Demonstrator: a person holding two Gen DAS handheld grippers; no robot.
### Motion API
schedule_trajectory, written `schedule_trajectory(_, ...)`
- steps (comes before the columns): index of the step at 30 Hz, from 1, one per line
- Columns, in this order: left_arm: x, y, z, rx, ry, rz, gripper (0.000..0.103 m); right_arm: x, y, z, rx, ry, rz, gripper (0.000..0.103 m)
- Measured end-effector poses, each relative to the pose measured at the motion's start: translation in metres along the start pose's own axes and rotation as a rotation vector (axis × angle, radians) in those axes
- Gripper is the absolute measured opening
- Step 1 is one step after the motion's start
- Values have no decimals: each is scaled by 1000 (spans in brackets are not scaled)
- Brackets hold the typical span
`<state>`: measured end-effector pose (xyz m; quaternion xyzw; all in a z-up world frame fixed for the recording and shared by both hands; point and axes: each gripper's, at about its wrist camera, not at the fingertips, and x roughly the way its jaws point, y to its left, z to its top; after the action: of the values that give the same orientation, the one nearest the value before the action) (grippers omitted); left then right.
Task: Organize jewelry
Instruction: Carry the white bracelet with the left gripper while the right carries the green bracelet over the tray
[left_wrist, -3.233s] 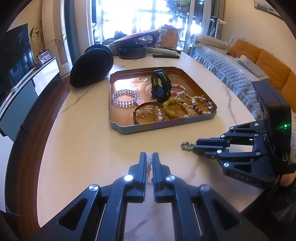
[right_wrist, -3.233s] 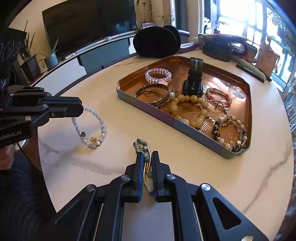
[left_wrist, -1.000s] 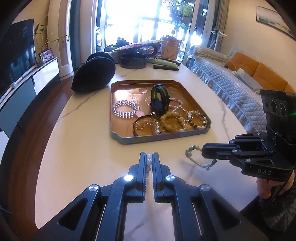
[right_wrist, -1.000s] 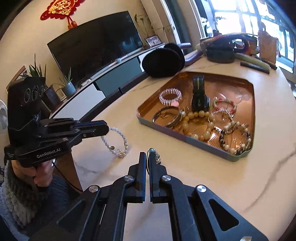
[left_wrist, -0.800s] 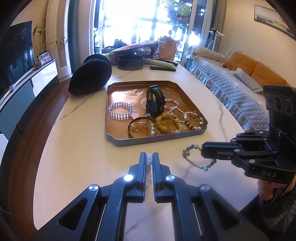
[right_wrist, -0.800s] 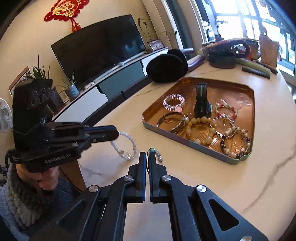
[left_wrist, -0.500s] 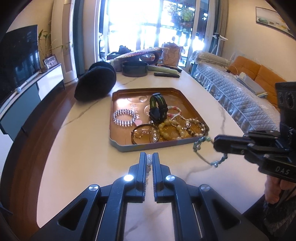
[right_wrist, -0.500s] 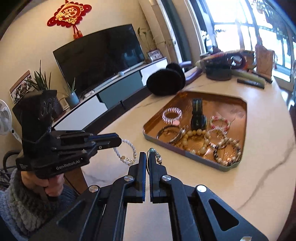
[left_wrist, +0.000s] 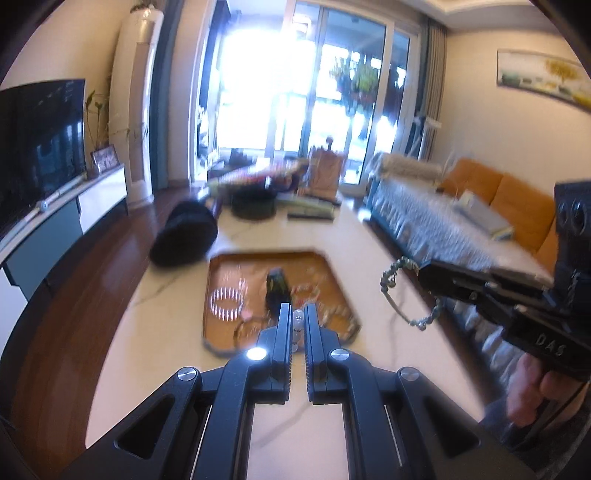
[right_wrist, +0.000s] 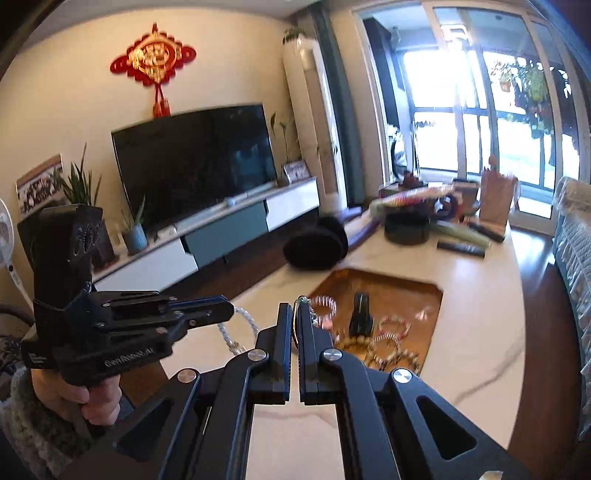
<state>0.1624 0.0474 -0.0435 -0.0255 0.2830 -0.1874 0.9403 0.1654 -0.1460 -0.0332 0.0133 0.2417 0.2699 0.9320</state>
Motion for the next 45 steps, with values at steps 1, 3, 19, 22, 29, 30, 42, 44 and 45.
schedule_trajectory(1,-13,-5,11,1,-34,-4,6,-8,2,7,-5,-17,-5,2)
schedule_trajectory(3,-35,-15,26,10,-86,-14,6,-25,7,24,-19,-57,-9,2)
schedule_trajectory(19,28,-6,85,-47,-95,-21,6,21,-21,53,55,-46,58,2)
schedule_trajectory(22,77,14,64,-85,-15,-1,6,56,-43,35,90,22,55,2)
schedule_trajectory(29,175,57,27,-159,157,33,6,122,-93,2,158,138,24,2)
schedule_trajectory(30,182,60,25,-166,171,31,6,132,-101,-2,171,153,19,2)
schedule_trajectory(42,269,82,19,-193,265,17,6,194,-155,-23,205,222,-83,2)
schedule_trajectory(44,277,85,18,-197,265,32,6,199,-160,-27,203,226,-103,2)
schedule_trajectory(45,279,87,18,-205,266,34,6,200,-161,-28,203,227,-112,2)
